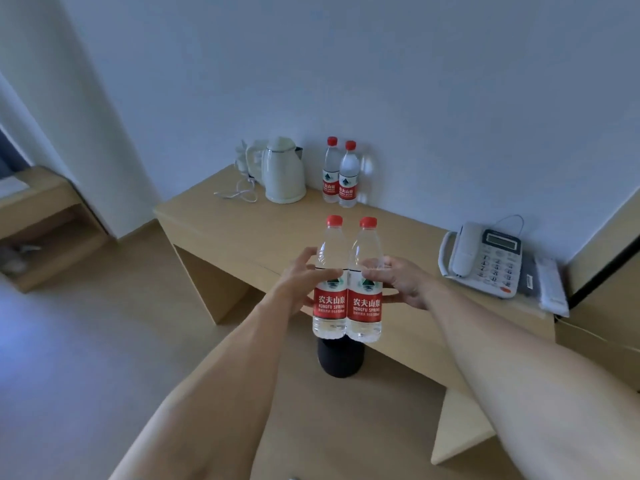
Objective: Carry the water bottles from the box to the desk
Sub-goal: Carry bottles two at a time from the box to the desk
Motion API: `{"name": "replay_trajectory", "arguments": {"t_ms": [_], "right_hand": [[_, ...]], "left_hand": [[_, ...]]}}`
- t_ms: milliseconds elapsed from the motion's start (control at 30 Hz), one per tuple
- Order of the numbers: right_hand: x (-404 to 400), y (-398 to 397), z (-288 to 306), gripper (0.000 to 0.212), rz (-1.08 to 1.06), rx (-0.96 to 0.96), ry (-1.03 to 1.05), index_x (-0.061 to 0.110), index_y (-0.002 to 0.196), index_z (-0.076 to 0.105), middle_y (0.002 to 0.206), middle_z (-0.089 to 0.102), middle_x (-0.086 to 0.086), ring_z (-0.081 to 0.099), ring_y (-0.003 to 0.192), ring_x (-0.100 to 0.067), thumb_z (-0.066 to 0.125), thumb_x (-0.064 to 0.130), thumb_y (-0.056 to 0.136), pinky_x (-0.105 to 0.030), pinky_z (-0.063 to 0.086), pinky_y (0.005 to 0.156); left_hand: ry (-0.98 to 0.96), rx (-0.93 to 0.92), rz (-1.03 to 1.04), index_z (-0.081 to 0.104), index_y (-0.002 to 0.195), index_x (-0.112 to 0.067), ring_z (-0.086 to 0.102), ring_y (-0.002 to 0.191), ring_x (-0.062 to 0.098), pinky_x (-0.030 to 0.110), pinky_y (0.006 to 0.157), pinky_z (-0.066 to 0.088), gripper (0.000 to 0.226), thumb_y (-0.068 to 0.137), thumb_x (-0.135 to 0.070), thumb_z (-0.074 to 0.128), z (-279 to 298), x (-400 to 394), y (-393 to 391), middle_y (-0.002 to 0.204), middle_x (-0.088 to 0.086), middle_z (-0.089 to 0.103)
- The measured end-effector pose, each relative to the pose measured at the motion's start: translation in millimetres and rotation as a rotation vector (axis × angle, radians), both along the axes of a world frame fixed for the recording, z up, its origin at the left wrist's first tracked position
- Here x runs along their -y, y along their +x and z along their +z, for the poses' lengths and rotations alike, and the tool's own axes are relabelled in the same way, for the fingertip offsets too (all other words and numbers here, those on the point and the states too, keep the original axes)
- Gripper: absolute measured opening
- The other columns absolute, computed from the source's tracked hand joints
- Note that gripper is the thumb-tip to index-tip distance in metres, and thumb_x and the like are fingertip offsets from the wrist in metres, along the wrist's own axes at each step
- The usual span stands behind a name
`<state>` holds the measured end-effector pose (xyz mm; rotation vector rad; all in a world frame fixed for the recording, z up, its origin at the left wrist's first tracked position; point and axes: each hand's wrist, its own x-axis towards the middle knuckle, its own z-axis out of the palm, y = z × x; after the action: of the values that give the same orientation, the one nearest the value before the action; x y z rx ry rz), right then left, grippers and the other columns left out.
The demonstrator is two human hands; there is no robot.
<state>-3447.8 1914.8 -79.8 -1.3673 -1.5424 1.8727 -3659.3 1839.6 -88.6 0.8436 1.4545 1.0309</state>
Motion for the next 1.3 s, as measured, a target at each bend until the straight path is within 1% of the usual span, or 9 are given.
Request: {"name": "replay_trajectory", "arguments": {"t_ms": [133,267,567,700,867,1033,1100,1200,1300], "right_hand": [[-22,-24,8,0.054,-0.082,-0.012,0.013,0.017,0.132,0.059,0.119,0.069,-0.004,0.065,0.108,-0.02,0.079,0.024,0.082,-0.038,0.055,0.081],[-40,-37,13,0.053,-0.147,0.001,0.014,0.018,0.134,0.058,0.124,0.068,-0.006,0.062,0.115,-0.022,0.078,0.02,0.084,-0.039,0.054,0.086],[-84,-39,12,0.051,-0.26,-0.016,0.061,0.015,0.132,0.058,0.123,0.069,-0.006,0.065,0.115,-0.022,0.076,0.008,0.084,-0.042,0.055,0.092],[-113,-36,5,0.052,-0.293,-0.025,0.06,0.016,0.131,0.058,0.121,0.071,-0.005,0.066,0.114,-0.021,0.077,0.007,0.084,-0.043,0.054,0.095],[-158,-38,-3,0.055,-0.328,-0.026,0.093,0.019,0.129,0.057,0.116,0.073,-0.001,0.068,0.11,-0.02,0.079,0.006,0.081,-0.043,0.053,0.098],[-200,-40,-11,0.06,-0.379,-0.031,0.107,0.021,0.13,0.055,0.12,0.07,-0.004,0.067,0.113,-0.022,0.081,0.004,0.078,-0.046,0.052,0.101],[-214,-38,-11,0.06,-0.394,-0.037,0.121,0.022,0.129,0.055,0.119,0.071,-0.003,0.067,0.112,-0.021,0.081,0.004,0.078,-0.045,0.053,0.1],[-228,-36,-12,0.058,-0.408,-0.02,0.138,0.026,0.125,0.056,0.118,0.071,-0.001,0.067,0.111,-0.019,0.082,0.004,0.078,-0.041,0.055,0.097],[-238,-34,-14,0.06,-0.434,0.022,0.166,0.027,0.124,0.055,0.119,0.069,-0.001,0.065,0.113,-0.018,0.083,0.005,0.076,-0.042,0.054,0.097]], "left_hand": [[0.024,0.019,-0.095,0.048,0.134,-0.027,0.067,0.107,0.037,0.061,0.085,0.057,0.061,0.083,-0.014,0.08,9,-41,-30,0.12,0.018,0.066],[0.036,0.039,-0.175,0.048,0.135,-0.025,0.066,0.108,0.038,0.065,0.09,0.054,0.06,0.085,-0.011,0.078,9,-72,-46,0.12,0.018,0.066],[0.094,0.074,-0.307,0.05,0.133,-0.025,0.067,0.109,0.038,0.066,0.092,0.052,0.059,0.084,-0.007,0.077,2,-146,-57,0.12,0.017,0.069],[0.131,0.076,-0.362,0.053,0.128,-0.032,0.07,0.105,0.032,0.059,0.087,0.057,0.059,0.081,-0.01,0.081,-4,-181,-57,0.117,0.01,0.072],[0.16,0.062,-0.405,0.056,0.123,-0.043,0.074,0.099,0.022,0.049,0.081,0.059,0.063,0.07,-0.023,0.084,-9,-230,-62,0.111,-0.001,0.074],[0.17,0.037,-0.425,0.053,0.13,-0.036,0.074,0.099,0.02,0.036,0.074,0.059,0.07,0.072,-0.015,0.086,-13,-283,-61,0.114,-0.001,0.074],[0.192,-0.02,-0.429,0.053,0.132,-0.033,0.073,0.1,0.018,0.034,0.078,0.059,0.07,0.075,-0.008,0.086,-14,-302,-60,0.112,-0.001,0.074],[0.219,-0.1,-0.483,0.054,0.13,-0.032,0.073,0.098,0.009,0.023,0.077,0.056,0.068,0.076,-0.006,0.085,-15,-323,-58,0.107,-0.006,0.076],[0.225,-0.155,-0.476,0.055,0.128,-0.03,0.072,0.095,0.006,0.023,0.078,0.054,0.067,0.074,-0.008,0.087,-17,-338,-56,0.105,-0.005,0.076]]}}
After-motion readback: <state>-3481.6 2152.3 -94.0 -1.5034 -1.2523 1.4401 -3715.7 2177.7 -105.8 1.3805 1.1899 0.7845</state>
